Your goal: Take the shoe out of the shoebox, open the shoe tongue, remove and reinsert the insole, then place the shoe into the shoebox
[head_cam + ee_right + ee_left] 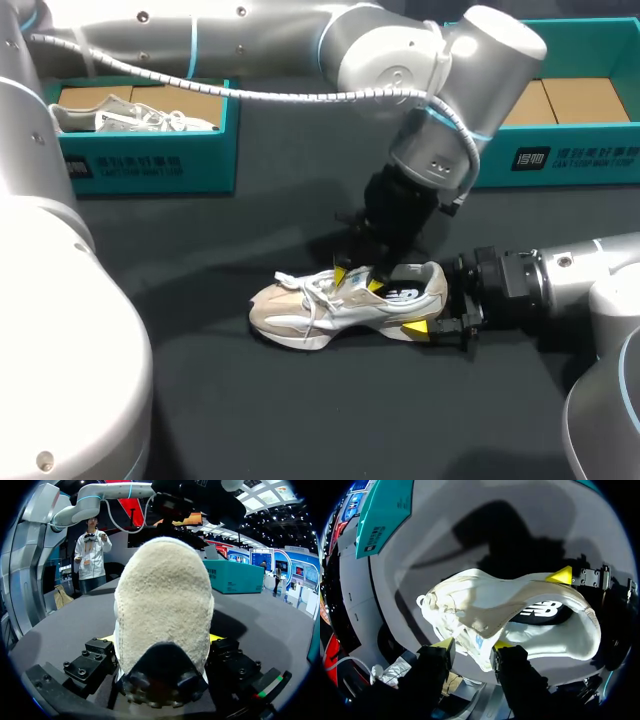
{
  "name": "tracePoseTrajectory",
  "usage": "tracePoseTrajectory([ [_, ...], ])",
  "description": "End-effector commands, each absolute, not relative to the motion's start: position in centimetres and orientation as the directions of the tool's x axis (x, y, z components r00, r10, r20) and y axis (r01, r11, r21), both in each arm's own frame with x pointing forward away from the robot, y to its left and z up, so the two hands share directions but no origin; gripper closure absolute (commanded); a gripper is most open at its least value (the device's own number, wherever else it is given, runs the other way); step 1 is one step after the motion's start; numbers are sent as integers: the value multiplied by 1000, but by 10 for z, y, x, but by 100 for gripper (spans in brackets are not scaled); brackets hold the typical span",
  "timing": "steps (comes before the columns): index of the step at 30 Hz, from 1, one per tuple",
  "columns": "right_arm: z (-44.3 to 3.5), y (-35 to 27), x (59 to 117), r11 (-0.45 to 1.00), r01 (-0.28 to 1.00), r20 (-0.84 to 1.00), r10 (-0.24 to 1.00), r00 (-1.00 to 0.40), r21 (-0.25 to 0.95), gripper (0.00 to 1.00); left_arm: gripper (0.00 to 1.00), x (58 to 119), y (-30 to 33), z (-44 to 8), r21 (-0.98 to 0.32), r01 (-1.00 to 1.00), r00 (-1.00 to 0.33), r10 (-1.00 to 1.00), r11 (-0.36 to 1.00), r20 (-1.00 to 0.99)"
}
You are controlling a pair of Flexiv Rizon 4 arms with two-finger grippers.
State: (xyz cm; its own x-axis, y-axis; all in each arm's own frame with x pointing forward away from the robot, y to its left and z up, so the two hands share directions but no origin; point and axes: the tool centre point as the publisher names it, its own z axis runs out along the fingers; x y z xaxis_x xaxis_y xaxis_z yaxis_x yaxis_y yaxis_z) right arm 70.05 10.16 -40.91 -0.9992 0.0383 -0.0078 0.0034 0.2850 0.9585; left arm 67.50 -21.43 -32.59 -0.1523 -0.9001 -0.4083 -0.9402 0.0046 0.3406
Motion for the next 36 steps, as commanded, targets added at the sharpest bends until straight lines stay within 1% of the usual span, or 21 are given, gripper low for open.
tracePoseTrajectory([
  [1,-408,101,700,289,5,-7,39,-999,957,100,58,680,-218,-325,329,-944,-165,-892,19,-421],
  [7,-408,101,700,289,5,-7,39,-999,957,100,56,686,-232,-332,321,-944,-217,-869,72,-445],
  [12,-408,101,700,289,5,-7,39,-999,957,100,62,689,-237,-335,324,-942,-234,-856,84,-461],
  [14,-408,101,700,289,5,-7,39,-999,957,100,72,688,-237,-335,324,-942,-236,-854,84,-463],
  [17,-408,101,700,289,5,-7,39,-999,957,100,91,685,-232,-332,327,-941,-237,-854,84,-463],
  [19,-408,101,700,289,5,-7,39,-999,957,100,100,684,-228,-329,325,-942,-234,-856,83,-460],
  [27,-408,101,700,289,5,-7,39,-999,957,100,100,672,-211,-316,295,-953,-195,-896,76,-400],
  [31,-408,101,700,289,5,-7,39,-999,957,100,100,667,-201,-311,263,-964,-145,-927,52,-347],
  [36,-408,101,700,289,5,-7,39,-999,957,100,100,663,-186,-304,201,-980,-46,-963,-9,-267],
])
